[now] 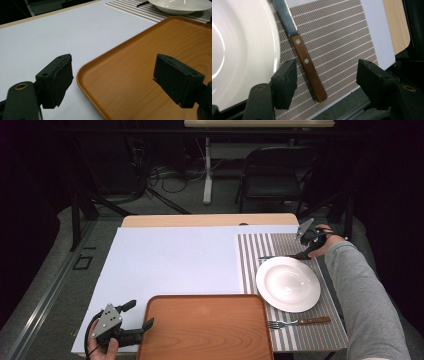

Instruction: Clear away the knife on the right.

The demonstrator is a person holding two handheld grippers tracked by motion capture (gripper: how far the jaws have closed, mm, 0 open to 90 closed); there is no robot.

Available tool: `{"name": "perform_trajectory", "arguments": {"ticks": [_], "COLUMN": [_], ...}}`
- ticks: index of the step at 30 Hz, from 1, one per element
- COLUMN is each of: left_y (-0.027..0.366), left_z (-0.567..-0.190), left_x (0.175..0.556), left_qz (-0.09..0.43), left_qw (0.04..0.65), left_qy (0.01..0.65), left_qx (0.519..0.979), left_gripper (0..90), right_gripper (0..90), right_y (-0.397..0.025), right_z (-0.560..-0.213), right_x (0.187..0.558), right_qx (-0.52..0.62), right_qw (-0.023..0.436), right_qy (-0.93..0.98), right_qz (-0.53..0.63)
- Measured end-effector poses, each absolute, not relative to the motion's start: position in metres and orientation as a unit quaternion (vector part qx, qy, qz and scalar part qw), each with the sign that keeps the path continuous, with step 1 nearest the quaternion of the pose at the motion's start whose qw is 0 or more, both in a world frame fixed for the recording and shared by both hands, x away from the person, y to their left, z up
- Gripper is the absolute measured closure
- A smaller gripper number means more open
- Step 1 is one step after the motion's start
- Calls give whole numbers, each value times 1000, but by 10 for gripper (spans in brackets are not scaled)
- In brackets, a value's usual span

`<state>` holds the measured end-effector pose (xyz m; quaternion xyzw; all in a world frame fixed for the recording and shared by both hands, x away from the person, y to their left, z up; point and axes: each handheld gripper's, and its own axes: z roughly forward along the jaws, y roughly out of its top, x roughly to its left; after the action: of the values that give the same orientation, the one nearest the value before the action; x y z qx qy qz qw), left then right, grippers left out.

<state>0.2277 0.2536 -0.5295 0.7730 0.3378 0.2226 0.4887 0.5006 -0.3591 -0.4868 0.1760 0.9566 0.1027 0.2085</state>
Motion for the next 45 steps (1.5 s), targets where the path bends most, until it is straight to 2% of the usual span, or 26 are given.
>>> {"name": "perform_trajectory", "arguments": {"ticks": [10,16,30,45], "left_y": [253,254,255,254], "left_z": [-530,-530,-530,-531], "left_x": [228,228,227,228], "left_qz": [222,222,222,220], "left_qw": [490,489,490,489], "left_qy": [339,339,340,341], "left_qx": [772,772,771,772], "left_gripper": [160,159,159,159], "right_gripper": [372,392,472,541], "right_y": [-352,-348,-348,-343], "right_z": [-491,-493,-497,-509], "right_x": [500,500,501,502], "right_qx": [92,78,115,83], "right_qw": [213,214,206,191], "right_qy": [972,973,972,978], "right_qz": [31,29,1,-10]}}
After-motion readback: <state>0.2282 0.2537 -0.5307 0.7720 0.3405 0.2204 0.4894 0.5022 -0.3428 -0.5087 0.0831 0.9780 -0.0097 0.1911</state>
